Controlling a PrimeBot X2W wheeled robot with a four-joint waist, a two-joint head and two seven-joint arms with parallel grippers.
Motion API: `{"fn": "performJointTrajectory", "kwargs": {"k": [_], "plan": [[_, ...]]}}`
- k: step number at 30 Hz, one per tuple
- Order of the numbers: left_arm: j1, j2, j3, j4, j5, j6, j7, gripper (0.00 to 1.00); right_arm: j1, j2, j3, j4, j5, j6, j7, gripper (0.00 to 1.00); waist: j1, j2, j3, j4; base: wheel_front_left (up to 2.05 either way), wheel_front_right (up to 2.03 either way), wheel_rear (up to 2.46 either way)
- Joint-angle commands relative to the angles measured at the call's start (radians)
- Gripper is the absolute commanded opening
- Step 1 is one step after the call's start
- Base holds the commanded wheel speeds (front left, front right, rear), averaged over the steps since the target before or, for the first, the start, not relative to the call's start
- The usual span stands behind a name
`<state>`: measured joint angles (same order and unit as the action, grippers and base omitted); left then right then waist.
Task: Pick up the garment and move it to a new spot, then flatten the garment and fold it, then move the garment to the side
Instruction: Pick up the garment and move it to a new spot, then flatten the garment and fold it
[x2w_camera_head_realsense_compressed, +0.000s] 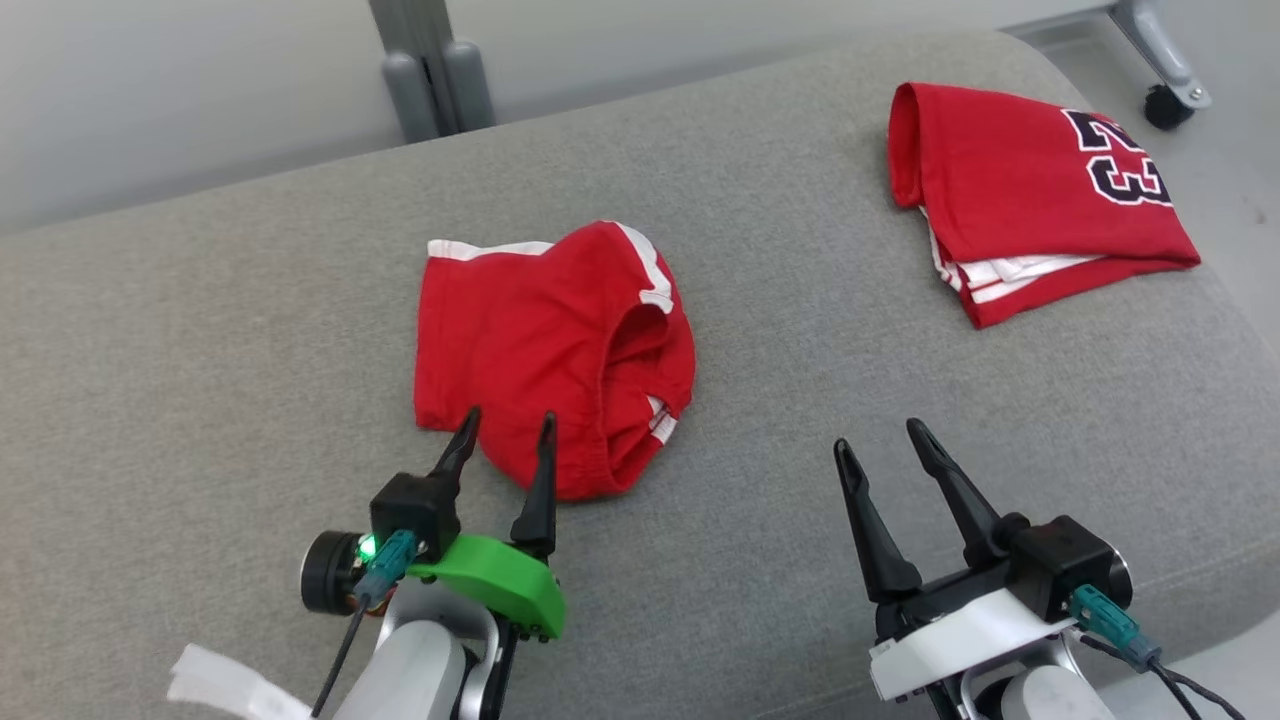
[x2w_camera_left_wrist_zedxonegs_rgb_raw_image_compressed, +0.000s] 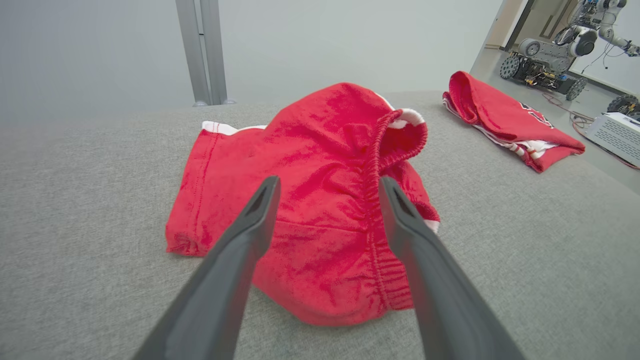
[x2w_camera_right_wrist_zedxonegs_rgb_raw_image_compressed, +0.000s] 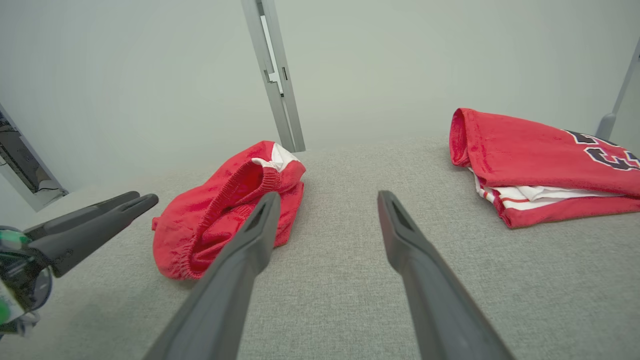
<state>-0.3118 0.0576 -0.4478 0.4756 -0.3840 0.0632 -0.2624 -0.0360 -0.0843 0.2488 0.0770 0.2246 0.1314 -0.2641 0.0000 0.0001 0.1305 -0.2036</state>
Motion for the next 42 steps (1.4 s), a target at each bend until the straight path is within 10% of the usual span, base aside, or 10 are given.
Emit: {"fn": "performJointTrajectory", "kwargs": {"k": [1, 17, 42], "plan": [[0.049, 0.01, 0.027, -0.043, 0.01, 0.014, -0.002, 1.0, 0.016, -0.005, 0.006, 0.002, -0.014, -0.002, 0.0, 1.0, 0.0, -0.0001, -0.129, 0.127, 0.0, 0.0, 0.0], [0.54, -0.006, 0.35, -0.511, 0.227, -0.006, -0.002, 1.0, 0.156, 0.011, -0.074, -0.023, -0.045, -0.002, 0.0, 1.0, 0.0, -0.0001, -0.219, 0.175, 0.0, 0.0, 0.0], [0.584, -0.006, 0.309, -0.567, 0.247, 0.04, -0.002, 1.0, 0.157, 0.015, -0.092, -0.033, -0.031, -0.002, 0.0, 1.0, 0.0, -0.0001, -0.214, 0.169, 0.0, 0.0, 0.0]]}}
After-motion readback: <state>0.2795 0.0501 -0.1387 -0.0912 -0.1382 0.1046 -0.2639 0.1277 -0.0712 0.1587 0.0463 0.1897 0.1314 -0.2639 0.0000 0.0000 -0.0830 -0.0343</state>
